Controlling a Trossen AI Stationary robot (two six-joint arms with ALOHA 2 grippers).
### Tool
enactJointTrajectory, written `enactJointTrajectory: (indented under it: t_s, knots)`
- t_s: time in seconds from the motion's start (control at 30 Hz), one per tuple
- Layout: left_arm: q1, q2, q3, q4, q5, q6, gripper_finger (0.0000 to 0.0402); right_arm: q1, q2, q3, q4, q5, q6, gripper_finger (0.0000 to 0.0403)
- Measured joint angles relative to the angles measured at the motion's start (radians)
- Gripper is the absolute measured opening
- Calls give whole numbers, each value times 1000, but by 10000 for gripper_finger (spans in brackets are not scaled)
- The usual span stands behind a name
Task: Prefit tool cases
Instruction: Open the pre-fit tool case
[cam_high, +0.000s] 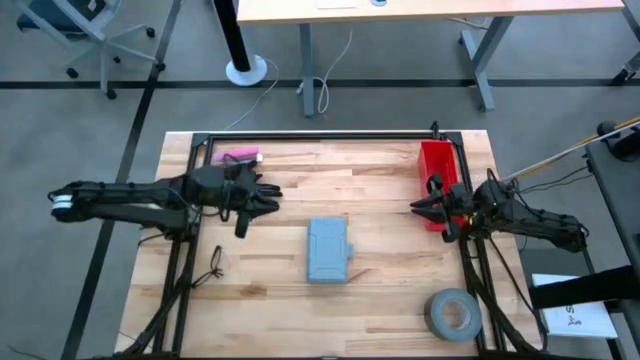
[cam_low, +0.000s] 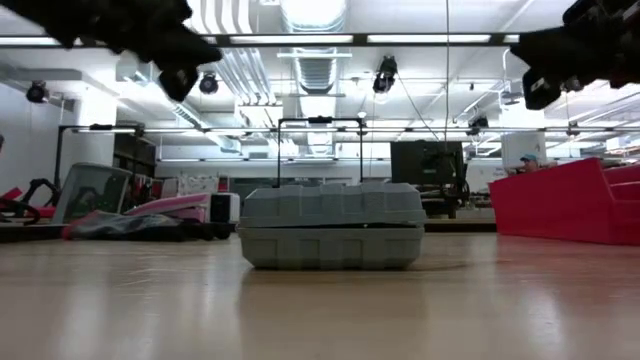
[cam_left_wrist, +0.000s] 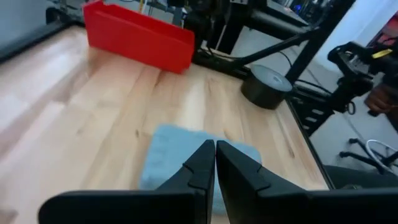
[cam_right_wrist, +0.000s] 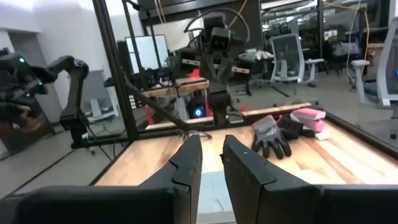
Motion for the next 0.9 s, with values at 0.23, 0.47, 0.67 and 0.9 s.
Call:
enactJointTrajectory:
  t_s: [0.23,0.47,0.67,0.9]
  knots:
    - [0,235,217,-114,-2,6,20,0,57,106,-145,0,-27,71]
    - [-11,488,421,-249,7,54,20,1,154,148,-151,-2,-58,82]
    - [-32,635,546,-261,89,56,20,1,203,191,-146,-38,-68,79]
    - [-48,783,690,-360,92,102,20,1,231,202,-171,-114,-68,78]
